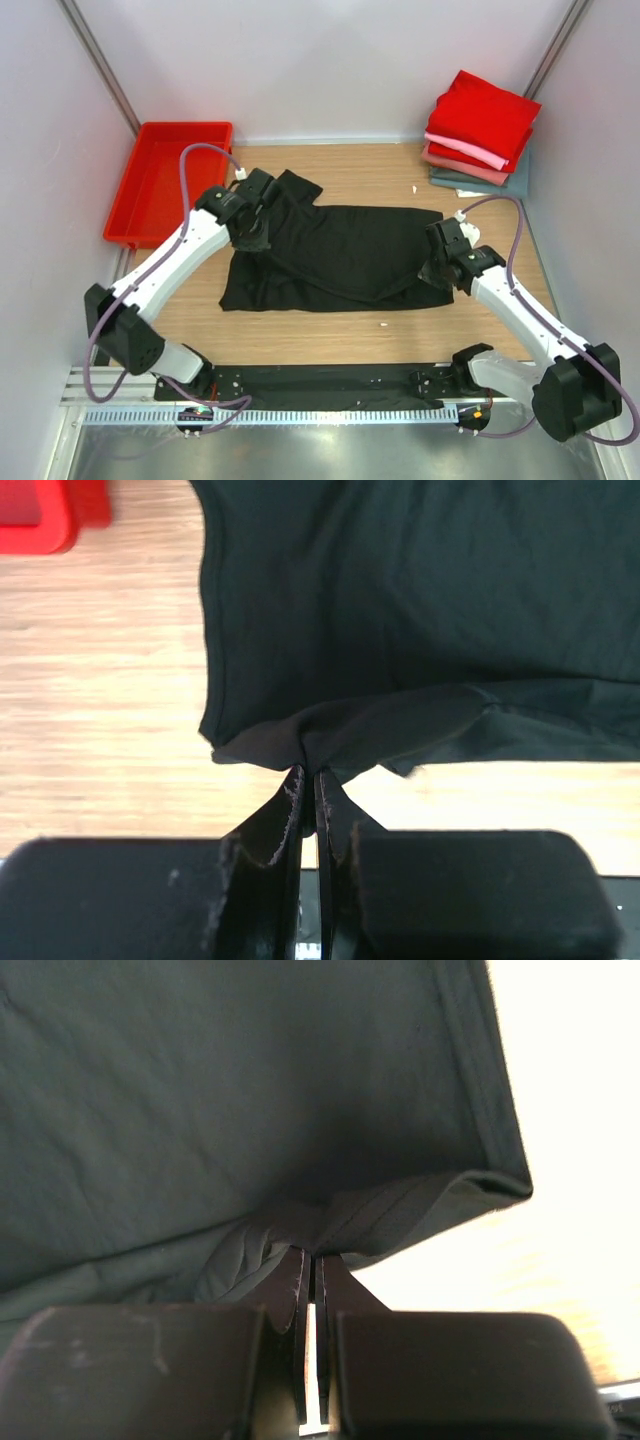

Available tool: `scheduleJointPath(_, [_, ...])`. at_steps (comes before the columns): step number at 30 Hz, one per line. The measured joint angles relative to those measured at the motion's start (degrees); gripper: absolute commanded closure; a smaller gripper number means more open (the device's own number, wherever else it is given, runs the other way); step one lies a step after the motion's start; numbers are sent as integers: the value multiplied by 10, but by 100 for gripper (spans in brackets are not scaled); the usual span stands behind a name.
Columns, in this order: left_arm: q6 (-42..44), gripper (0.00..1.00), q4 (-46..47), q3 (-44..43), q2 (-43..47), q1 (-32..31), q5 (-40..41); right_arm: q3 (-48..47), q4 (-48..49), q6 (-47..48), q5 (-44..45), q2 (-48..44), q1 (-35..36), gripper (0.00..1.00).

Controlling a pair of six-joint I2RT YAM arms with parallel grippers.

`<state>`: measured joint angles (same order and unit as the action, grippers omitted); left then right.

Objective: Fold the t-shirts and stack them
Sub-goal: Fold the tshirt

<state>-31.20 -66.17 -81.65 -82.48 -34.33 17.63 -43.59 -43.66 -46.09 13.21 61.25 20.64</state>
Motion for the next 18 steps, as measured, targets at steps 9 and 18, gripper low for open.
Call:
scheduleJointPath(9, [44, 93, 17, -61, -107, 42, -33, 0, 30, 49, -28, 18, -96, 99])
scheduleJointPath(18, [76, 94, 16, -150, -190, 64, -33, 0, 49, 78, -51, 39, -147, 96])
